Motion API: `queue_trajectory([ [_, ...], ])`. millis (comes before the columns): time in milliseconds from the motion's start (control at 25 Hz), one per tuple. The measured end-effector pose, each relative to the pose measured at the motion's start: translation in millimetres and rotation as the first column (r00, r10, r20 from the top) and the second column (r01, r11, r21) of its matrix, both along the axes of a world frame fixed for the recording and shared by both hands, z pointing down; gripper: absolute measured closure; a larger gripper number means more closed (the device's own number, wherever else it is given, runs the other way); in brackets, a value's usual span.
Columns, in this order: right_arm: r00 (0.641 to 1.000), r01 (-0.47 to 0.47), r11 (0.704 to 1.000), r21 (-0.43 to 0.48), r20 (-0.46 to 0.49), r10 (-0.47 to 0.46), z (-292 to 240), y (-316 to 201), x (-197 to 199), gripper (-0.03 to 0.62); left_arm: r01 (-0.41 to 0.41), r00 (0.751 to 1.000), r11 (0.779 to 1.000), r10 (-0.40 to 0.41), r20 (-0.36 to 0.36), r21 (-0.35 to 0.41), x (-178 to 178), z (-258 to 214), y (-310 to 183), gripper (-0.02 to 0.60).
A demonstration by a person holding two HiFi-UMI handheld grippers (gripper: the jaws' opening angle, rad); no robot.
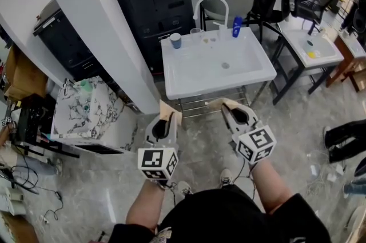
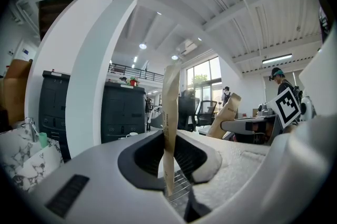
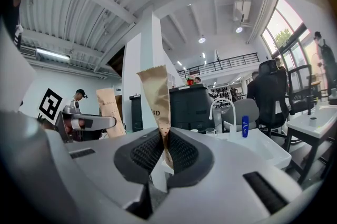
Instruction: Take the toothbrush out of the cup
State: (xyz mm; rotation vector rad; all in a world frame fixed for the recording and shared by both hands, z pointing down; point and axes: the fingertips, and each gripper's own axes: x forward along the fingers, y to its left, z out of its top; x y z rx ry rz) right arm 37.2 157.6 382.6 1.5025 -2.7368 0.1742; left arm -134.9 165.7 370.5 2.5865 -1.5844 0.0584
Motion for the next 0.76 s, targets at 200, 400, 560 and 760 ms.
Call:
queue_trajectory([
  [200, 1.0, 0.0, 1.0, -0.001, 0.0, 0.0, -0.2, -1.2, 1.3, 0.571, 0.0, 1.0, 1.0, 0.0, -0.002, 0.002, 1.0, -0.2, -1.0, 0.535],
  [400, 1.0, -0.005, 1.0, 0.002, 0.004, 0.005, -2.2, -1.0, 1.9, 0.571, 0.0, 1.0, 1.0, 0.0, 0.0, 0.003, 0.2, -2.1, -1.3, 0.535],
  [560, 1.0, -0.006, 1.0, 0.004, 0.007, 0.006, -1.5, -3.5, 2.9, 0.571, -0.004, 1.0, 1.0, 0.004, 0.003, 0.005, 2.0, -2.2, -3.8, 0.535],
  [760, 1.0, -0.01, 1.0, 0.005, 0.009, 0.01, -3.8, -7.9, 4.0, 0.571, -0.005, 1.0, 1.0, 0.005, 0.004, 0.003, 3.2, -4.2, -8.3, 0.535],
])
